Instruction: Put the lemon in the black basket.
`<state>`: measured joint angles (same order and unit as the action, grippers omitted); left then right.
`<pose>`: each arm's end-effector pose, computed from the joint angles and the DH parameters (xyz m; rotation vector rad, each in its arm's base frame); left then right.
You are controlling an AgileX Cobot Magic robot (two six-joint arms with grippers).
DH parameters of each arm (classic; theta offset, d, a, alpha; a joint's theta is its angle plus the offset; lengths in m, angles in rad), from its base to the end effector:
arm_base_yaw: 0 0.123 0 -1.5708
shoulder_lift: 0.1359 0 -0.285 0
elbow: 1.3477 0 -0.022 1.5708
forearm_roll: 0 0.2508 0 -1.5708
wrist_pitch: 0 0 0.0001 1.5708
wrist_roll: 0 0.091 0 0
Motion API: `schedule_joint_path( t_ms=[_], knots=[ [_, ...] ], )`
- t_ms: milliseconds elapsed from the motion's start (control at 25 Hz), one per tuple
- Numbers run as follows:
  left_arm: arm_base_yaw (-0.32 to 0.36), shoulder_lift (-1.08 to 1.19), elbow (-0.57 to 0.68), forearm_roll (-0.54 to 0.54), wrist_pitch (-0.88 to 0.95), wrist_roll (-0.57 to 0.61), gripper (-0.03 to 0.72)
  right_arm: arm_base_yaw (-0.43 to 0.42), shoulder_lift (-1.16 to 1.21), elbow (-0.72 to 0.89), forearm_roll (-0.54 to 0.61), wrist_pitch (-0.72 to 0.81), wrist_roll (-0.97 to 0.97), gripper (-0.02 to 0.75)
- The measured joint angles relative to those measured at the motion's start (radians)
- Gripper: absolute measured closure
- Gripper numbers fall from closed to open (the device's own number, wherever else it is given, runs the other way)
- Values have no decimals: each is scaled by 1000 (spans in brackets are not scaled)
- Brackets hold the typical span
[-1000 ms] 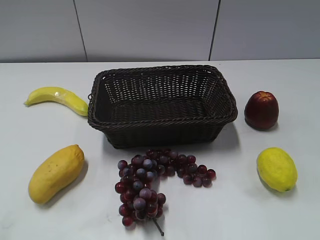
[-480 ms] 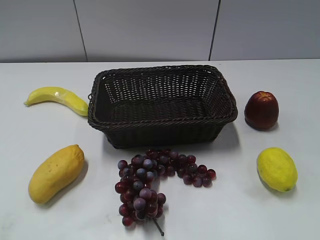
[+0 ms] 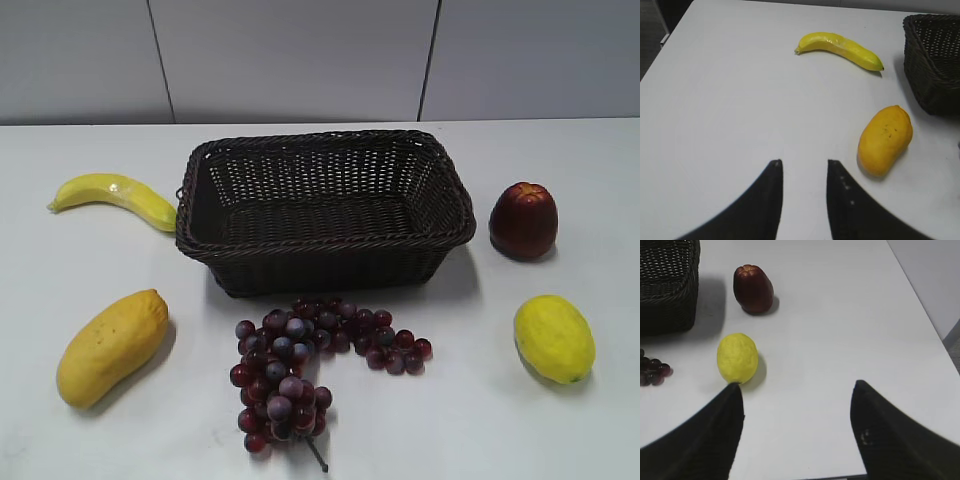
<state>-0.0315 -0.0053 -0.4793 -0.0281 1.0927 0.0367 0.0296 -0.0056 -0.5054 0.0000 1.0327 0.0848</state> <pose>-0.0048 -0.0021 0.2690 0.0729 2.0902 -0.0308 -0.0052 -0.0002 0.2811 0.0554 2.0053 0.0732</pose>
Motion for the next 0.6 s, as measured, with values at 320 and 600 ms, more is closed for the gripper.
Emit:
schedule_joint_path(
  t_ms=[320,600],
  knots=[
    [0,0,0,0,0,0,450,0,156,3,0,-478,0,190],
    [0,0,0,0,0,0,450,0,528,67,9,-713,0,189]
  ],
)
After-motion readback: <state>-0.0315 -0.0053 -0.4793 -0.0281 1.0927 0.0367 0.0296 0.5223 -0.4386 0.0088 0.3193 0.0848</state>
